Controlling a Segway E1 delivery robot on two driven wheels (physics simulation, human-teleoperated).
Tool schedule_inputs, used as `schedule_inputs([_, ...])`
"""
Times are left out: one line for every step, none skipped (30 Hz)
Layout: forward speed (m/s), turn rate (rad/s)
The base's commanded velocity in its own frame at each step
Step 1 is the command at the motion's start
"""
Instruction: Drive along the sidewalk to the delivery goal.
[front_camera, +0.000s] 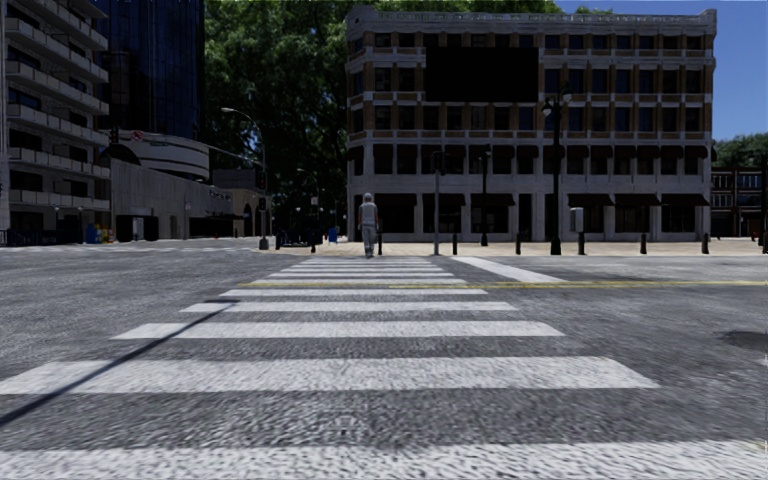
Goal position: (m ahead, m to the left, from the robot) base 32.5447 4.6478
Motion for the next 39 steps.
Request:
schedule_inputs([1.96, 0.00])
schedule_inputs([1.96, 0.00])
schedule_inputs([1.96, 0.00])
schedule_inputs([1.96, 0.00])
schedule_inputs([1.96, 0.00])
schedule_inputs([1.96, 0.00])
schedule_inputs([1.96, 0.00])
schedule_inputs([1.96, 0.00])
schedule_inputs([1.96, 0.00])
schedule_inputs([1.96, 0.00])
schedule_inputs([1.96, 0.00])
schedule_inputs([1.96, 0.00])
schedule_inputs([1.96, 0.00])
schedule_inputs([1.96, 0.00])
schedule_inputs([1.96, 0.00])
schedule_inputs([1.96, 0.00])
schedule_inputs([1.96, 0.00])
schedule_inputs([1.96, 0.00])
schedule_inputs([1.96, 0.00])
schedule_inputs([1.96, 0.00])
schedule_inputs([1.97, 0.00])
schedule_inputs([1.97, 0.00])
schedule_inputs([1.97, 0.00])
schedule_inputs([1.97, 0.12])
schedule_inputs([1.97, 0.25])
schedule_inputs([1.97, 0.33])
schedule_inputs([1.97, 0.33])
schedule_inputs([1.97, 0.37])
schedule_inputs([1.97, 0.39])
schedule_inputs([1.97, 0.39])
schedule_inputs([1.97, 0.39])
schedule_inputs([1.97, 0.39])
schedule_inputs([1.97, 0.39])
schedule_inputs([1.97, 0.39])
schedule_inputs([1.97, 0.39])
schedule_inputs([1.97, 0.39])
schedule_inputs([1.97, 0.39])
schedule_inputs([1.97, 0.39])
schedule_inputs([1.97, 0.39])
